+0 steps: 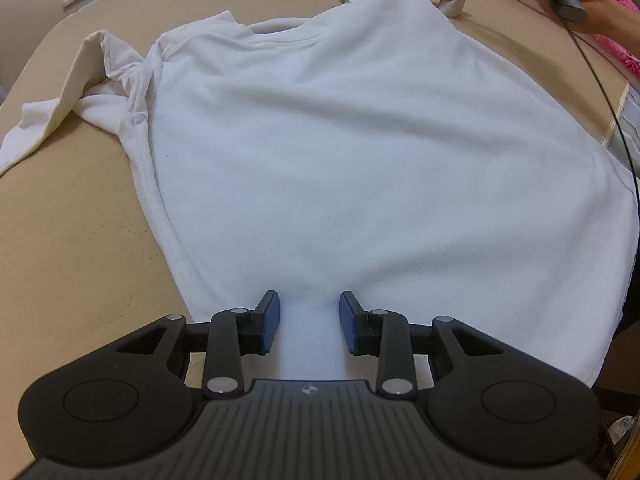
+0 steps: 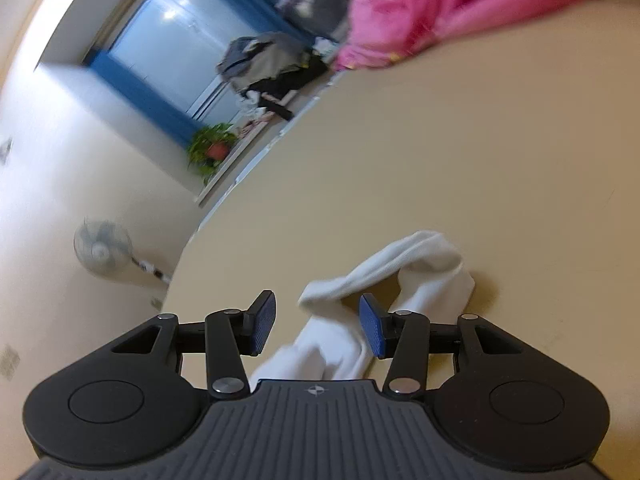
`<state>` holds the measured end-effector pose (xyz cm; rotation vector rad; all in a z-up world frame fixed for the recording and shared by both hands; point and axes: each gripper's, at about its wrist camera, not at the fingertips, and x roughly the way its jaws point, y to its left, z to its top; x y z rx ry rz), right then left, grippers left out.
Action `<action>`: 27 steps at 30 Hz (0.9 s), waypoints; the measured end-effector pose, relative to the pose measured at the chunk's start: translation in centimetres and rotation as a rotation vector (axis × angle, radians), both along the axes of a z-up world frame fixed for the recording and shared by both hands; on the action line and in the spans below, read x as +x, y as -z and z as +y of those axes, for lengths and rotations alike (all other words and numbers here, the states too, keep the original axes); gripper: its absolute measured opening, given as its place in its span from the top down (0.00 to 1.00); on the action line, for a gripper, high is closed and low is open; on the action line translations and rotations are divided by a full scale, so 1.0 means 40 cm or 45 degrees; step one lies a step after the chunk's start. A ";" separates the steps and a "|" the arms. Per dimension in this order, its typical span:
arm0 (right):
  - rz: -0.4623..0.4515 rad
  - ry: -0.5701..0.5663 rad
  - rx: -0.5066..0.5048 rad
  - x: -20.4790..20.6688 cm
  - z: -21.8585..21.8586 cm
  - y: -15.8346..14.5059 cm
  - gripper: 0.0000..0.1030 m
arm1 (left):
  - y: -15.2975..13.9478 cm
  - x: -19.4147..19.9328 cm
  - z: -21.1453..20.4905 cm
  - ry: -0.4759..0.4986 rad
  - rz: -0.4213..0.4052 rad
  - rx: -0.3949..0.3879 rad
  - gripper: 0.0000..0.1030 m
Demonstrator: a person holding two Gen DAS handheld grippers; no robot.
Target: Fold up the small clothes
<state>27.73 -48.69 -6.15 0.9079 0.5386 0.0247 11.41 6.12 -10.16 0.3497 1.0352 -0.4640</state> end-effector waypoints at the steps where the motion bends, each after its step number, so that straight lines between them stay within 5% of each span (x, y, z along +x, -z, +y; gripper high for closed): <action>1: 0.018 0.012 0.023 0.020 -0.010 0.014 0.52 | 0.000 0.000 0.004 -0.004 0.003 -0.012 0.65; 6: 0.168 0.102 0.061 0.112 -0.058 0.085 0.62 | 0.003 0.001 0.008 -0.004 0.000 -0.040 0.64; 8: 0.161 0.141 0.008 0.119 -0.074 0.083 0.91 | 0.003 0.002 0.009 0.000 -0.002 -0.044 0.63; 10: 0.089 0.201 -0.074 0.107 -0.097 0.051 0.95 | 0.004 0.009 0.011 -0.001 0.003 -0.053 0.63; 12: -0.100 0.277 -0.129 0.068 -0.135 -0.003 0.96 | 0.004 0.013 0.012 0.003 0.006 -0.062 0.62; 15: -0.288 0.437 -0.380 -0.012 -0.184 -0.060 0.96 | 0.005 0.017 0.015 0.007 0.011 -0.074 0.62; 17: -0.176 0.583 -0.479 -0.046 -0.238 -0.028 0.96 | 0.005 0.017 0.014 0.011 0.009 -0.075 0.62; 19: 0.148 0.679 -0.493 -0.055 -0.307 0.061 0.96 | 0.005 0.016 0.014 0.017 0.007 -0.076 0.62; 20: 0.320 0.674 -0.446 -0.057 -0.341 0.122 0.96 | 0.005 0.016 0.014 0.018 0.008 -0.078 0.62; 22: 0.446 0.667 -0.312 -0.080 -0.392 0.205 0.96 | 0.006 0.018 0.015 0.021 0.009 -0.080 0.62; 27: 0.289 0.617 -0.303 -0.088 -0.434 0.203 0.91 | 0.006 0.020 0.015 0.020 0.010 -0.080 0.61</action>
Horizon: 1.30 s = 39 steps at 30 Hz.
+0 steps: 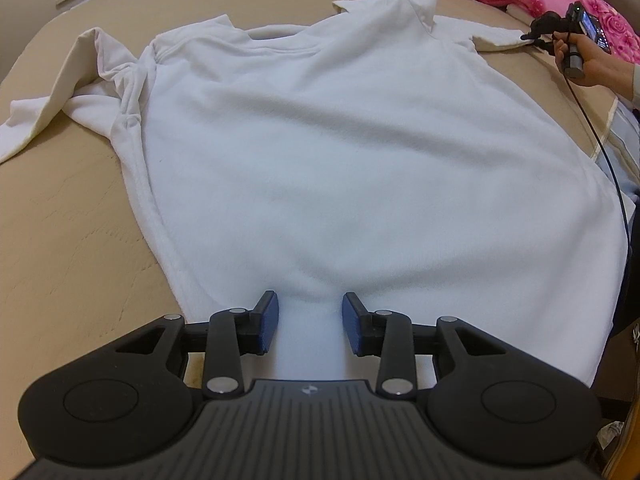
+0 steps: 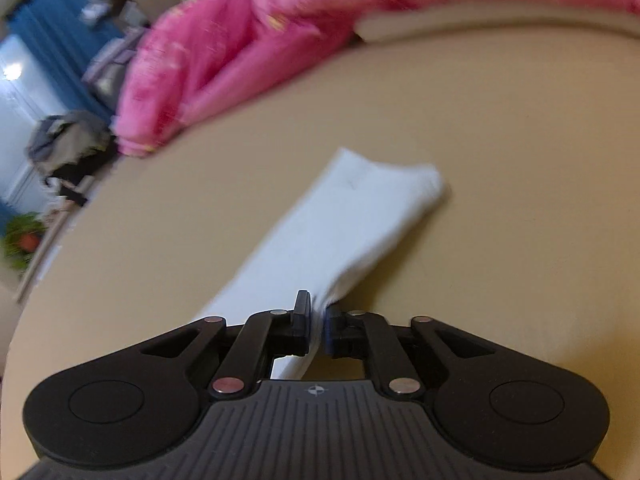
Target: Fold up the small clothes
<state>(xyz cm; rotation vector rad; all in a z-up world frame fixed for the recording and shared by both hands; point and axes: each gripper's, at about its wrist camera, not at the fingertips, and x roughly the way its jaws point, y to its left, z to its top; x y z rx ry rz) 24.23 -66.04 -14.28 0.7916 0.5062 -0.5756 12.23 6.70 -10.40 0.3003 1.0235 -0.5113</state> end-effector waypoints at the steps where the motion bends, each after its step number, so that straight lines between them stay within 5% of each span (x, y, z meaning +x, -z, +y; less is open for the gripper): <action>1: -0.004 0.015 0.014 0.004 -0.011 0.009 0.91 | 0.000 0.001 0.000 -0.001 0.000 0.000 0.61; 5: -0.023 0.086 0.099 0.022 -0.067 0.036 0.94 | 0.000 0.001 -0.002 -0.004 0.000 -0.003 0.61; 9: -0.109 0.219 -0.040 -0.009 -0.098 -0.018 0.97 | 0.000 0.002 -0.003 -0.008 0.002 -0.004 0.61; 13: 0.049 0.447 -0.120 -0.037 -0.157 0.001 0.97 | 0.000 0.003 -0.005 -0.012 0.005 -0.007 0.61; 16: 0.089 0.471 -0.085 -0.049 -0.162 0.039 0.97 | 0.000 0.004 -0.002 -0.009 0.007 -0.011 0.61; 18: 0.145 0.456 -0.140 -0.031 -0.143 0.014 0.87 | -0.001 0.004 -0.002 -0.009 0.009 -0.010 0.61; 20: 0.120 0.500 -0.164 -0.032 -0.124 -0.019 0.64 | -0.001 0.006 -0.003 -0.007 0.009 -0.003 0.60; 24: 0.071 0.499 -0.179 -0.054 -0.055 -0.098 0.64 | -0.004 0.006 -0.008 -0.004 0.010 0.009 0.59; 27: 0.003 0.398 -0.189 -0.076 0.030 -0.173 0.64 | -0.012 0.005 -0.010 -0.021 0.005 0.003 0.58; 33: -0.102 -0.133 -0.087 -0.120 0.221 -0.288 0.64 | -0.063 -0.009 -0.015 -0.074 -0.109 -0.036 0.56; 39: -0.037 -0.622 -0.130 -0.209 0.408 -0.358 0.64 | -0.119 -0.035 0.016 -0.194 -0.187 -0.105 0.57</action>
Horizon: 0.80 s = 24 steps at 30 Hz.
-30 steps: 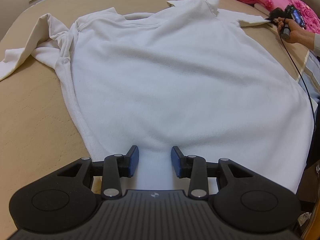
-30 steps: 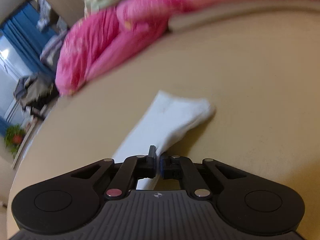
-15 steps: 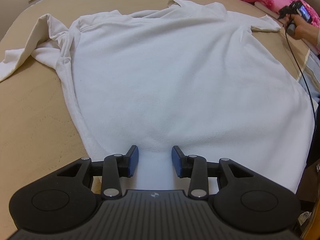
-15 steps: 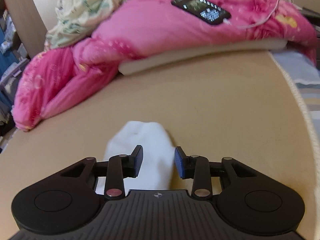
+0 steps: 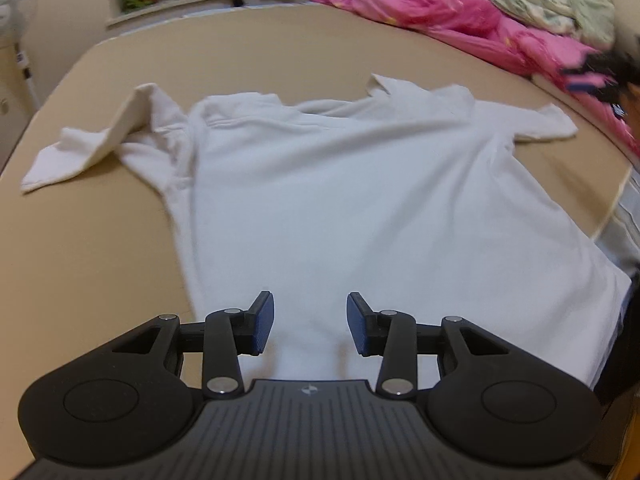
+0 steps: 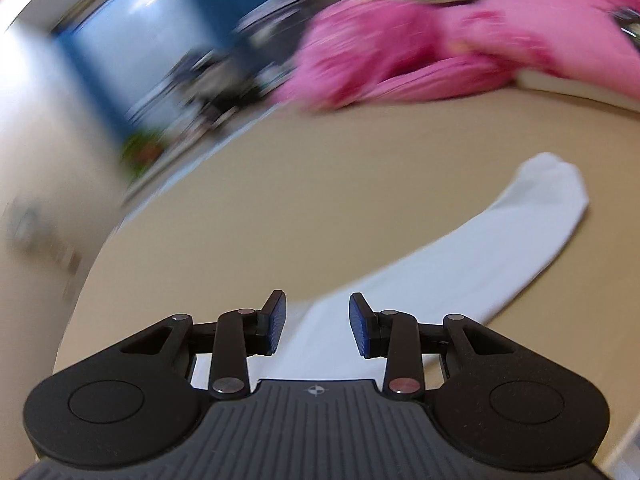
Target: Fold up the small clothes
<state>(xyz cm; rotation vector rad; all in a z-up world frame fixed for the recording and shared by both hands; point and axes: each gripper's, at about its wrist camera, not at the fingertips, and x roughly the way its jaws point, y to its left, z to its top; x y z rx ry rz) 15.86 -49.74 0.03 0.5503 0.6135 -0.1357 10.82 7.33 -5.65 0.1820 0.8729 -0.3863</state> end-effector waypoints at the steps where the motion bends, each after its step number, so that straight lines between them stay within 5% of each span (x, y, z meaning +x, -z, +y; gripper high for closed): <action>1: 0.017 -0.057 -0.009 -0.022 0.029 0.002 0.64 | -0.002 -0.004 0.008 -0.025 0.005 0.009 0.57; 4: 0.077 -0.160 0.019 -0.086 0.094 0.047 0.64 | -0.001 -0.014 0.032 -0.092 0.050 0.029 0.57; 9: 0.333 -0.314 0.040 -0.096 0.174 0.156 0.64 | 0.016 -0.024 0.075 -0.172 0.161 0.013 0.57; 14: 0.468 -0.476 -0.102 -0.096 0.262 0.223 0.63 | 0.029 -0.030 0.094 -0.184 0.208 -0.002 0.57; 18: 0.456 -0.529 -0.207 -0.105 0.292 0.222 0.63 | 0.048 -0.025 0.101 -0.212 0.234 0.053 0.57; 22: 0.417 -0.596 -0.267 -0.130 0.326 0.218 0.96 | 0.064 -0.020 0.105 -0.226 0.272 0.080 0.63; 24: 0.396 -0.599 -0.272 -0.148 0.322 0.206 0.98 | 0.067 -0.018 0.104 -0.202 0.287 0.069 0.89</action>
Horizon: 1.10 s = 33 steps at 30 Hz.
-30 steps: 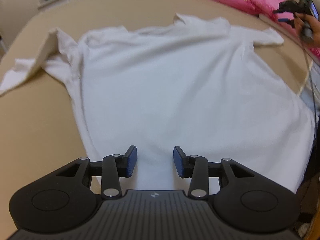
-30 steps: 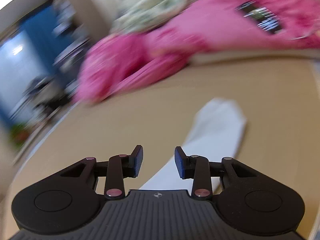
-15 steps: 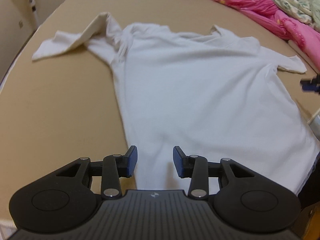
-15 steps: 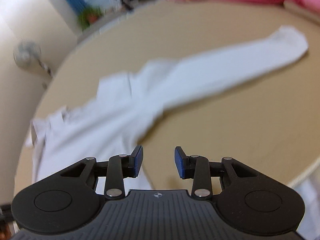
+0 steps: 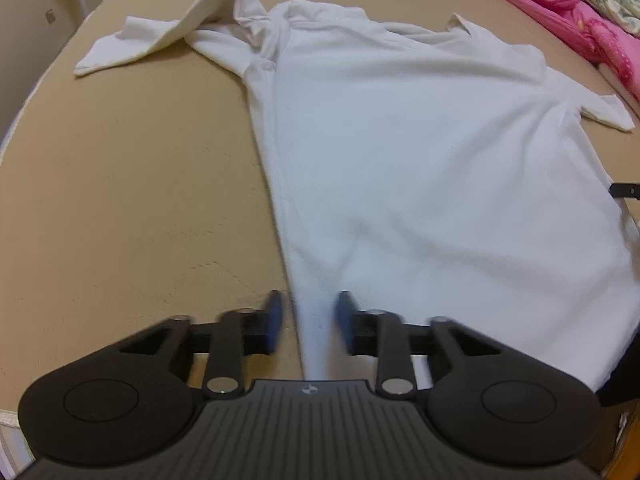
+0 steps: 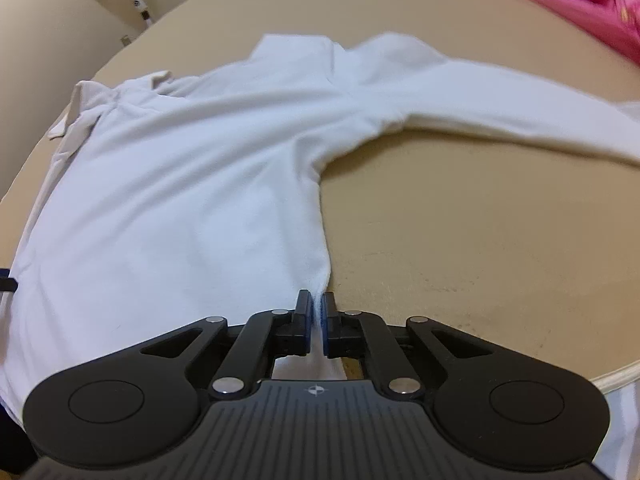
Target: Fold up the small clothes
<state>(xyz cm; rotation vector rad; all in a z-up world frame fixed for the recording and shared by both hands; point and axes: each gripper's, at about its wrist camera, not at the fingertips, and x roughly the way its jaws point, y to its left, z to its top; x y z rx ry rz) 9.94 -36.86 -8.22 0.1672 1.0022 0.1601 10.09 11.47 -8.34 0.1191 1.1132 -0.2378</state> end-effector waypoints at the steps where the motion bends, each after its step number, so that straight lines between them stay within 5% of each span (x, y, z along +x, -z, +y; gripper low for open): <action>1: 0.001 0.020 0.020 -0.010 -0.012 -0.004 0.98 | -0.001 -0.003 -0.002 0.019 0.004 -0.014 0.94; 5: 0.082 0.153 0.037 -0.030 -0.059 0.009 1.00 | -0.014 -0.029 -0.004 0.082 -0.027 0.000 0.97; 9: 0.019 0.039 -0.194 -0.039 -0.006 0.025 0.99 | -0.004 -0.033 0.023 0.065 0.024 -0.015 0.95; 14: 0.085 0.206 0.062 -0.057 -0.076 0.018 0.72 | -0.020 -0.063 0.047 0.092 0.054 -0.115 0.77; 22: 0.273 0.162 0.106 -0.138 -0.082 0.048 0.61 | 0.004 -0.140 0.049 0.267 0.133 -0.110 0.77; 26: 0.261 0.104 0.015 -0.163 -0.045 0.044 0.61 | 0.020 -0.167 0.017 0.369 0.138 -0.018 0.77; 30: 0.266 0.116 0.017 -0.181 -0.033 0.039 0.62 | 0.018 -0.175 0.011 0.391 0.116 0.006 0.92; 33: 0.274 0.093 0.019 -0.199 -0.026 0.040 0.76 | 0.013 -0.188 0.012 0.402 0.098 0.017 0.94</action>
